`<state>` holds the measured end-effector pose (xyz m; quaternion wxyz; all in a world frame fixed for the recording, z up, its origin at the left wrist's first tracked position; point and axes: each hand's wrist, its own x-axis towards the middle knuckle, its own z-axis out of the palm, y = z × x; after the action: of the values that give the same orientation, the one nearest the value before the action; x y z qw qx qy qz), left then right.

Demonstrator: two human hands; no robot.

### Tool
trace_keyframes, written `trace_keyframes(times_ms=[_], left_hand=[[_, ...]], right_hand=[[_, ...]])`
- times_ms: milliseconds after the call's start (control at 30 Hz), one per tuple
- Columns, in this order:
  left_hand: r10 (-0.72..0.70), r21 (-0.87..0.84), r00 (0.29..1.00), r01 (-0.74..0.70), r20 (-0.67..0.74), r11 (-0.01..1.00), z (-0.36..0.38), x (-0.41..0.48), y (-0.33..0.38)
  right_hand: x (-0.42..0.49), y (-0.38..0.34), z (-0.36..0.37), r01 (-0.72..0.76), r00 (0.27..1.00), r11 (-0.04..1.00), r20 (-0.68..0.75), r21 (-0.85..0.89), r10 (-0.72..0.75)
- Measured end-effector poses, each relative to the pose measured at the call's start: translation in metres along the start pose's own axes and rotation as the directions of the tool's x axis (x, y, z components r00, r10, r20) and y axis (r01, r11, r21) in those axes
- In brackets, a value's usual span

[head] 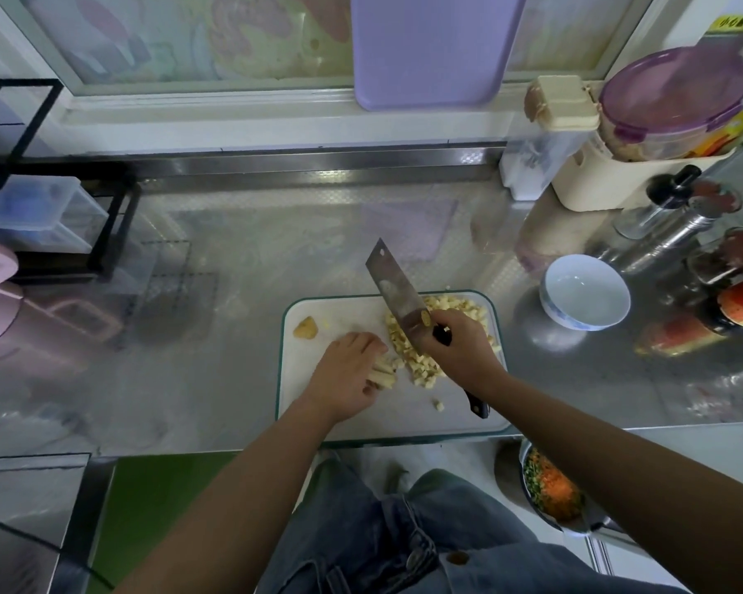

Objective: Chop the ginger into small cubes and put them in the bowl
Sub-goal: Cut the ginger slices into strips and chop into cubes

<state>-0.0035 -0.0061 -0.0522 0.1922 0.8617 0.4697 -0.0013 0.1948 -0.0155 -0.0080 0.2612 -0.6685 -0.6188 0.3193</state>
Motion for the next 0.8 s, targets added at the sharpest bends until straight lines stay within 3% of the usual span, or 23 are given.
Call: trace_keyframes(times_ms=[133,267,433,633,800], left_hand=[[0.025,0.194,1.0,-0.026,0.006,0.981,0.007,0.004,0.005],[-0.057,0.249,0.998,0.06,-0.018,0.967,0.008,0.003,0.007],[-0.24,0.116,0.966,0.25,-0.094,0.961,0.013,-0.004,0.006],[-0.4,-0.196,0.904,0.37,-0.148,0.908,0.004,-0.007,0.003],[-0.459,-0.198,0.875,0.428,-0.151,0.882,-0.004,-0.002,-0.007]], right_hand=[[-0.003,0.001,0.002,-0.049,0.998,0.997,0.035,0.057,0.047],[-0.008,0.001,0.007,-0.035,0.999,0.998,0.042,0.055,0.033],[-0.01,-0.001,0.015,0.006,0.996,1.0,0.092,-0.021,-0.004],[-0.012,-0.002,0.02,0.054,0.991,0.996,0.128,-0.072,-0.045],[-0.013,-0.002,0.02,0.025,0.994,0.996,0.105,-0.091,-0.015]])
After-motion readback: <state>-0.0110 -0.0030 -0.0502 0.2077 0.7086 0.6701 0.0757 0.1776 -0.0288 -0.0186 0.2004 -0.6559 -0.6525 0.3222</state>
